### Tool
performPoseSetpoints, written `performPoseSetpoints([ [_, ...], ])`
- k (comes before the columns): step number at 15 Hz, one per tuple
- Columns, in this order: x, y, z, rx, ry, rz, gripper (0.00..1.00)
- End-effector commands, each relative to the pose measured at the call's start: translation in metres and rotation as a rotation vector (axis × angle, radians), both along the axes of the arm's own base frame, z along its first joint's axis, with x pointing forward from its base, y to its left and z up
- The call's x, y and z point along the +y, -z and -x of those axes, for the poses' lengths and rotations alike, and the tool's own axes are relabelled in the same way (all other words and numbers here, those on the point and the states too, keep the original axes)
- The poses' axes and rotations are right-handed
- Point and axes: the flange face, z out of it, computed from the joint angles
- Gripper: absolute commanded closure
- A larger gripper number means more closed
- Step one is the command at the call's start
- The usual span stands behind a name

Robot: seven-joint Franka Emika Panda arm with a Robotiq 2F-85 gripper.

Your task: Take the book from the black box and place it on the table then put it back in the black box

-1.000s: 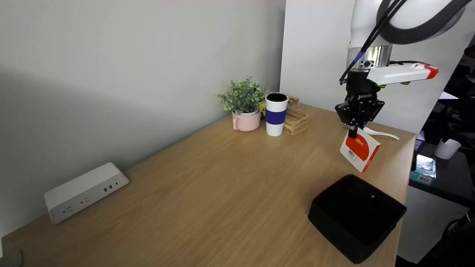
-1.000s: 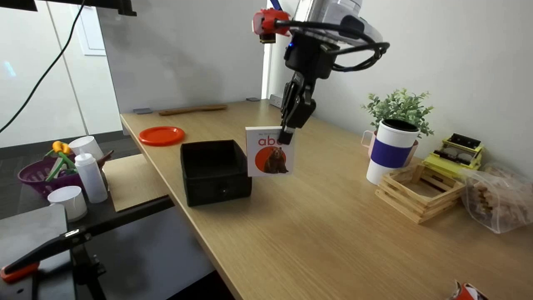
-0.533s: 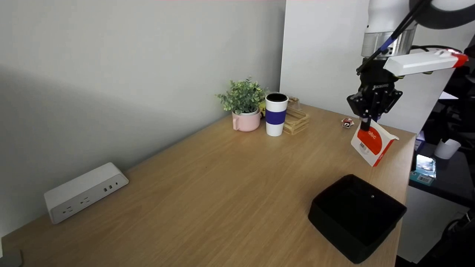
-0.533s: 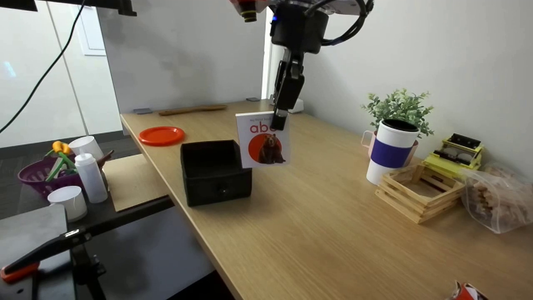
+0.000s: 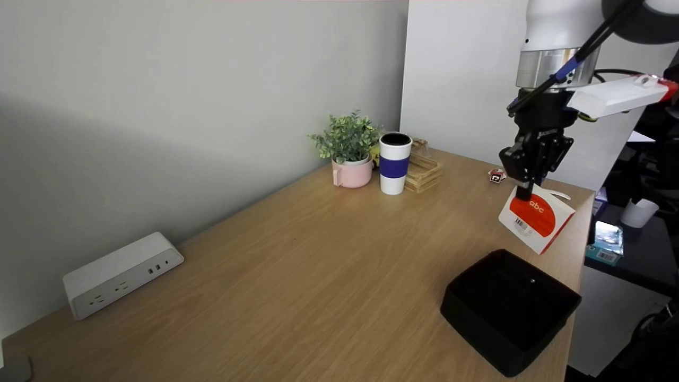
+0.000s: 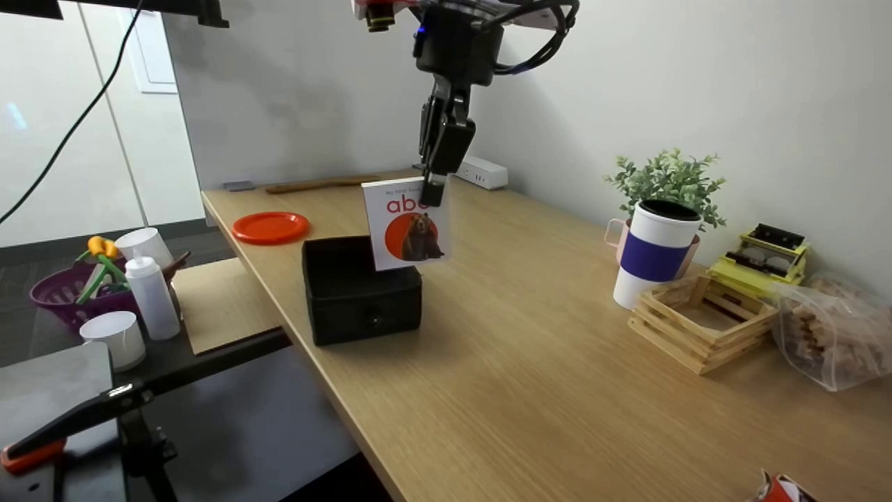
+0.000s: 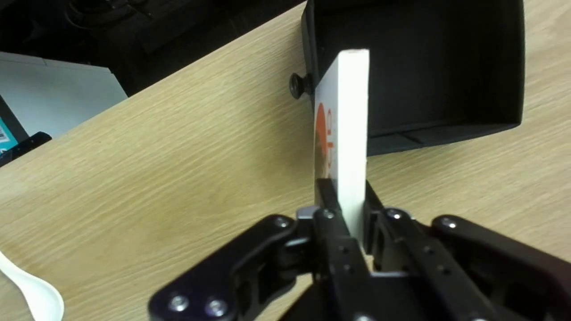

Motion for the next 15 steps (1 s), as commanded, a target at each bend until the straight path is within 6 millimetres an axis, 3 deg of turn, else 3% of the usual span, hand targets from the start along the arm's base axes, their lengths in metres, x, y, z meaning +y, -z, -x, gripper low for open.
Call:
performPoseSetpoints([
  [1,0.010,0.004,0.001,0.004,-0.072,-0.038,0.96],
  [15,0.043,0.042,-0.006,0.084,-0.185,-0.187,0.96],
])
